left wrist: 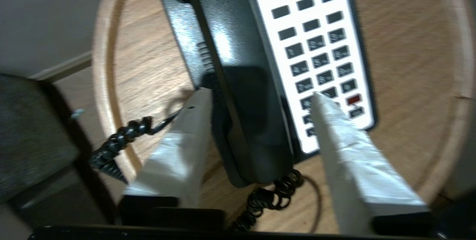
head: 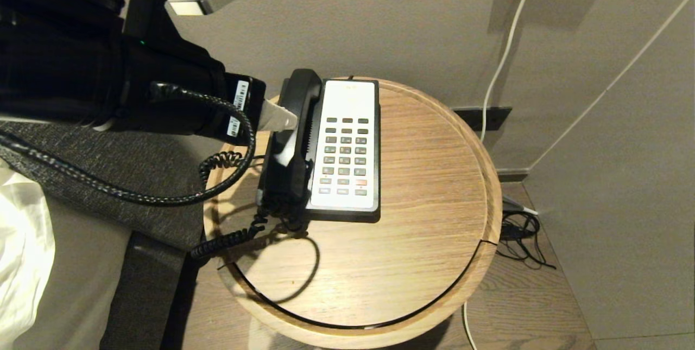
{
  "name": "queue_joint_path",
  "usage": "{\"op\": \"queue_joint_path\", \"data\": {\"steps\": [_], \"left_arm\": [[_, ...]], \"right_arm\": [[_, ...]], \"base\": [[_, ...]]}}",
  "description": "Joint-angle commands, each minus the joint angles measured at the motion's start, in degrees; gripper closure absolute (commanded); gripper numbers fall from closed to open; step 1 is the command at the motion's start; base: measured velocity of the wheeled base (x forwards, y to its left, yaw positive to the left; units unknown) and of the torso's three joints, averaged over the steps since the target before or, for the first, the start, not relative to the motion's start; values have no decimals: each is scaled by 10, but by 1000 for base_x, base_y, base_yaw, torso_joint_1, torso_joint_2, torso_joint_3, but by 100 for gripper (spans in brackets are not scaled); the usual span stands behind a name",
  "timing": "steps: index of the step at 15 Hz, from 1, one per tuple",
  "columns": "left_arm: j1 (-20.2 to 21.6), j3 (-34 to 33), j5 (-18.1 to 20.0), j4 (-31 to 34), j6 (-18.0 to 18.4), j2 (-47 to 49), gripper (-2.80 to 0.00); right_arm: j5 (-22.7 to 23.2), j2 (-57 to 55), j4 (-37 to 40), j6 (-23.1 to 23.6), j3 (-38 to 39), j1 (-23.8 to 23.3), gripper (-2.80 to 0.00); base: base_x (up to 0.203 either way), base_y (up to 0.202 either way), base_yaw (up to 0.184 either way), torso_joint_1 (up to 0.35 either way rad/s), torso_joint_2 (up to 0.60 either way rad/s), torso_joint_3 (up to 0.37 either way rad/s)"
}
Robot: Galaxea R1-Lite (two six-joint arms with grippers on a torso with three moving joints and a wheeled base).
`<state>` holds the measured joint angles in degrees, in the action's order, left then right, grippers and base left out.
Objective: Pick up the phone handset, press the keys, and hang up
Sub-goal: Pick up the desk phone handset
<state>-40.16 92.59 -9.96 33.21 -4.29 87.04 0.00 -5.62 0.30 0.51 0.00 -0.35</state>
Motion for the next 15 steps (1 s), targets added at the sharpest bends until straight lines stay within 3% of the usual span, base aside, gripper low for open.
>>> {"op": "queue_joint_path", "data": {"steps": [1, 5, 15], "left_arm": [[-13, 1, -29, -1, 1, 14, -280], [-13, 9, -54, 0, 17, 35, -280], [5, 28, -78, 3, -1, 78, -280]], "right_arm": [[0, -1, 0, 0, 0, 1, 0], [0, -1, 0, 1, 0, 0, 0], [0, -1, 0, 0, 0, 0, 0]], "base": [[0, 0, 0, 0, 0, 0], [0, 0, 0, 0, 0, 0], [0, 0, 0, 0, 0, 0]]}}
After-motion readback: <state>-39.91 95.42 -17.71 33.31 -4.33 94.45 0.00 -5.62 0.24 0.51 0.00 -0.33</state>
